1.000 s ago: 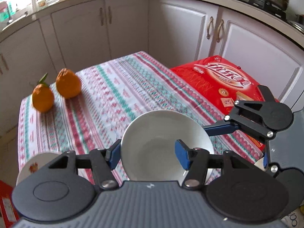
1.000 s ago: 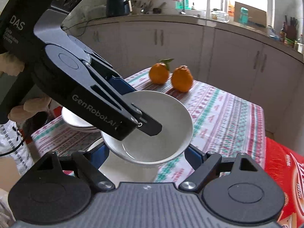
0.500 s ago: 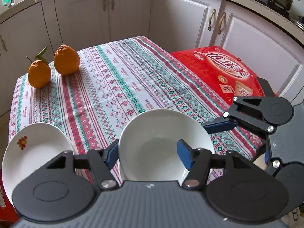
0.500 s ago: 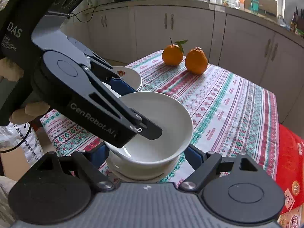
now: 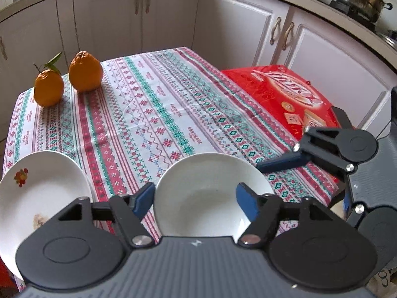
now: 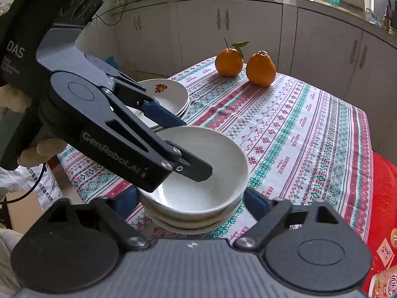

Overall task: Organize plates and bowls
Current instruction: 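Grasp the stack of three bowls with both grippers and lift it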

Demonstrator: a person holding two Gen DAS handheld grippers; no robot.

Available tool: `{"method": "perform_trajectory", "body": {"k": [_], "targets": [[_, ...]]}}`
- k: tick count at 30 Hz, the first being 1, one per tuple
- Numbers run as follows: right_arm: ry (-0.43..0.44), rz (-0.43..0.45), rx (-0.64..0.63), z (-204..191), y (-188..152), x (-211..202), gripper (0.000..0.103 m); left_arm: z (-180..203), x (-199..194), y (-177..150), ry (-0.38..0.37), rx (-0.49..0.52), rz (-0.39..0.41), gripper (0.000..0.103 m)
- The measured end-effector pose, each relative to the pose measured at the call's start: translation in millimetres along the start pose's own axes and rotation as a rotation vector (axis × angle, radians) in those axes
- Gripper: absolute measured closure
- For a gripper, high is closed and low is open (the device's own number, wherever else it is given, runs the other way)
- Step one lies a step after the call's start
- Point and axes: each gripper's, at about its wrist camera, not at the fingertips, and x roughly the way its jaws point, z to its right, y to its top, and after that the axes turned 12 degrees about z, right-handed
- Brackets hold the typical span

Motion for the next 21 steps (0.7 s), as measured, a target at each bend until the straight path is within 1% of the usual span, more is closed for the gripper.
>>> {"method": "perform_trajectory", "body": {"k": [2,3,4,7,11,12,14,15,17,19,21], "targets": [[0.018,0.008,-0.005,0,1,-3,0.000,1,-6,0,-0.006,0.011,0.022,0.026],[0.018,0.010,-0.008,-1,1,-5,0.000,1,-9,0,-0.002,0.017,0.034,0.019],[0.015,0.012,-0.014,-1,1,-6,0.000,2,-13,-1,0.007,0.026,0.054,0.015],[0.006,0.015,-0.046,-2,-2,-12,0.000,5,-27,-5,0.020,0.082,0.095,0.012],[0.000,0.020,-0.080,-1,-8,-23,0.000,6,-49,-19,0.045,0.168,0.163,0.009],[-0.003,0.019,-0.094,-2,-10,-25,0.000,7,-52,-22,0.052,0.191,0.166,0.005],[-0.024,0.004,-0.121,-3,-13,-27,0.000,7,-60,-33,0.054,0.231,0.171,0.004],[-0.033,-0.007,-0.132,-4,-14,-26,0.000,8,-62,-37,0.050,0.240,0.162,0.004],[-0.044,-0.021,-0.140,-4,-17,-25,0.000,8,-64,-46,0.041,0.247,0.130,0.004],[-0.053,-0.036,-0.139,-5,-20,-23,0.000,9,-63,-54,0.040,0.253,0.116,0.004],[-0.083,-0.039,-0.149,-8,-23,-21,0.000,11,-59,-65,0.025,0.259,0.101,0.004]]}}
